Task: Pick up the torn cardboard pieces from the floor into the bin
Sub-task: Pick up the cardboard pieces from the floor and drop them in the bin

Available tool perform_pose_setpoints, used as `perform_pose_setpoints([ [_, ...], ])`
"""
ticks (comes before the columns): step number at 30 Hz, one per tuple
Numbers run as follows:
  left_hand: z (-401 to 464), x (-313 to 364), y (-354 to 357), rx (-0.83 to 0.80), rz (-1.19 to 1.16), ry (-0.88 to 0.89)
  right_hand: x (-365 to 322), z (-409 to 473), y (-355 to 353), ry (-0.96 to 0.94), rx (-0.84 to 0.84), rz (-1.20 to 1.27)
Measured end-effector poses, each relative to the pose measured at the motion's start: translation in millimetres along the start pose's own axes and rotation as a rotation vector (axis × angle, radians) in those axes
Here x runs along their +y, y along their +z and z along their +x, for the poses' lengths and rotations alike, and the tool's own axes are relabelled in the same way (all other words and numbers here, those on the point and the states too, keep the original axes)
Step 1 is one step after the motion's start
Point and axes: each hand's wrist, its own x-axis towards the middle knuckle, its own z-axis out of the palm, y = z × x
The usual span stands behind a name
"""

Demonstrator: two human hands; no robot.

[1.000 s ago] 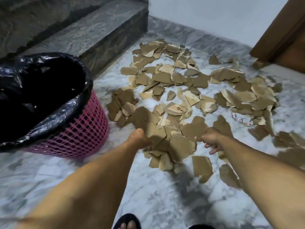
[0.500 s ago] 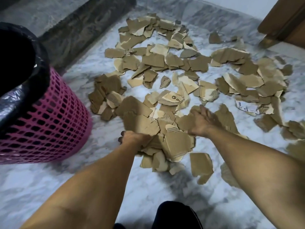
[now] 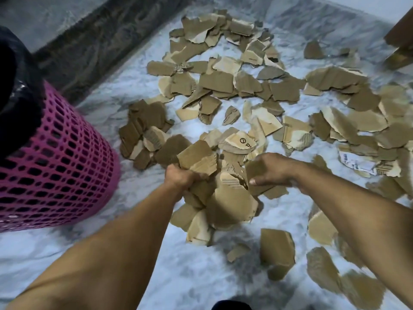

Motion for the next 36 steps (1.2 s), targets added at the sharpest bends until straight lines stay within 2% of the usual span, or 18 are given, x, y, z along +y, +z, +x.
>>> perform_pose_setpoints([
  [4, 25, 17, -17, 0.053, 0.084, 0.058, -23, 1, 7, -0.061, -0.029, -0.100],
  [8, 43, 23, -26, 0.065, 0.116, 0.115, -47, 4, 28, 0.058, 0.088, -0.067],
  [13, 58, 19, -33, 0.222, 0.494, 0.145, -71, 11, 50, 0.175, 0.226, 0.111],
  [17, 61, 18, -39, 0.232, 0.661, 0.194, -75, 19, 44, 0.184, 0.200, 0.217],
  [20, 80, 14, -49, 0.229, 0.591, 0.228, -72, 28, 19, 0.136, 0.106, 0.169],
  [23, 97, 9, -57, 0.330, 0.526, 0.198, -69, 36, -14, 0.109, 0.137, 0.076],
  [26, 99, 12, -59, 0.238, 0.454, 0.219, -71, 46, -37, 0.075, 0.235, -0.161],
  [28, 87, 19, -55, 0.208, 0.457, 0.229, -71, 55, -42, 0.022, 0.192, -0.218],
  [30, 76, 24, -47, 0.210, 0.547, 0.225, -69, 64, -40, -0.037, 0.140, -0.215],
  [33, 70, 27, -39, 0.238, 0.721, 0.228, -70, 68, -28, -0.069, 0.170, -0.165],
  [36, 75, 27, -40, 0.184, 0.650, 0.271, -72, 67, -19, -0.056, 0.206, -0.054],
])
